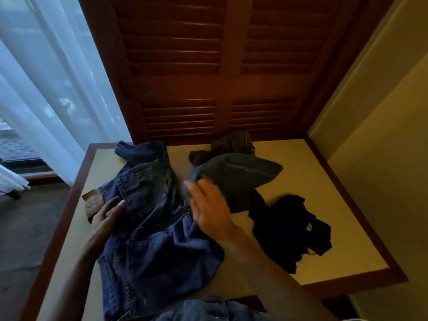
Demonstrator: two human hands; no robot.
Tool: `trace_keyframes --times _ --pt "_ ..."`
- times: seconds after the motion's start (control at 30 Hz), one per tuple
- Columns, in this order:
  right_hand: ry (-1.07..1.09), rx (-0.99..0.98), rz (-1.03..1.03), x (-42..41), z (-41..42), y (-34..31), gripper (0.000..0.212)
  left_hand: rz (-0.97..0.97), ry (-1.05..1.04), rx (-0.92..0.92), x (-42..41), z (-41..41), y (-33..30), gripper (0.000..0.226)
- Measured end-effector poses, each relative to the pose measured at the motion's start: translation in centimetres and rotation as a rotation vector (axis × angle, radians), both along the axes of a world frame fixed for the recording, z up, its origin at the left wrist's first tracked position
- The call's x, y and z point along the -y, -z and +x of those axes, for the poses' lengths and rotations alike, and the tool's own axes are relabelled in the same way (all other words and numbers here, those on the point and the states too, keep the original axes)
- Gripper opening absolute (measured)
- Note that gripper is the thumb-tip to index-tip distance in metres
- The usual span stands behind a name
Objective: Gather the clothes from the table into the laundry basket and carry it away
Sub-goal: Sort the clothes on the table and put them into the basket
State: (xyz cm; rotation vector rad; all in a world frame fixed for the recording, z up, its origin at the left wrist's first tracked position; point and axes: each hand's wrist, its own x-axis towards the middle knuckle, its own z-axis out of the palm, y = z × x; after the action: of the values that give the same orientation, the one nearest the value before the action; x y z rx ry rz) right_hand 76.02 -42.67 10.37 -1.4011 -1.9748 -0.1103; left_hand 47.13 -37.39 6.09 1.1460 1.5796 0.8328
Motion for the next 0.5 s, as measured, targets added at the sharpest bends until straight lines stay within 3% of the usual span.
trace_keyframes --times 0.07,0.13,0.2,0.27,0.33,0.4,0.47,0.5 --pt "-0.235 0.19 -0.369 -1.4 -3.1 2.0 0.063 0.125 0.011 -0.015 -0.9 0.9 -3.7 0.049" --pt "-0.383 0.306 -0.669 -2.1 -4.9 4.0 0.069 0.232 0.037 0.084 -0.9 3.0 -6.9 0.033" --pt "-0.43 0.289 -0.834 -1.9 -5.2 4.9 0.067 0.328 0.18 0.006 -0.8 6.1 -8.5 0.029" --pt "-0.438 0.094 -0.956 -1.0 -4.6 4.6 0.054 0.27 0.376 -0.194 -1.0 8.8 -6.8 0.033" --pt "-0.352 -0.221 -0.925 -0.4 -2.8 3.8 0.035 0.094 0.424 -0.339 -0.7 10.6 -2.4 0.047" --pt "-0.084 -0.373 -0.619 -0.8 0.7 3.8 0.027 -0.005 0.379 -0.397 0.3 11.4 1.6 0.061" --pt "0.308 -0.257 -0.331 -2.0 5.7 4.2 0.034 0.029 0.336 -0.42 1.5 11.5 4.8 0.057" --pt "0.498 -0.185 -0.348 -2.6 8.4 3.9 0.053 0.063 0.327 -0.418 2.0 11.4 5.9 0.053"
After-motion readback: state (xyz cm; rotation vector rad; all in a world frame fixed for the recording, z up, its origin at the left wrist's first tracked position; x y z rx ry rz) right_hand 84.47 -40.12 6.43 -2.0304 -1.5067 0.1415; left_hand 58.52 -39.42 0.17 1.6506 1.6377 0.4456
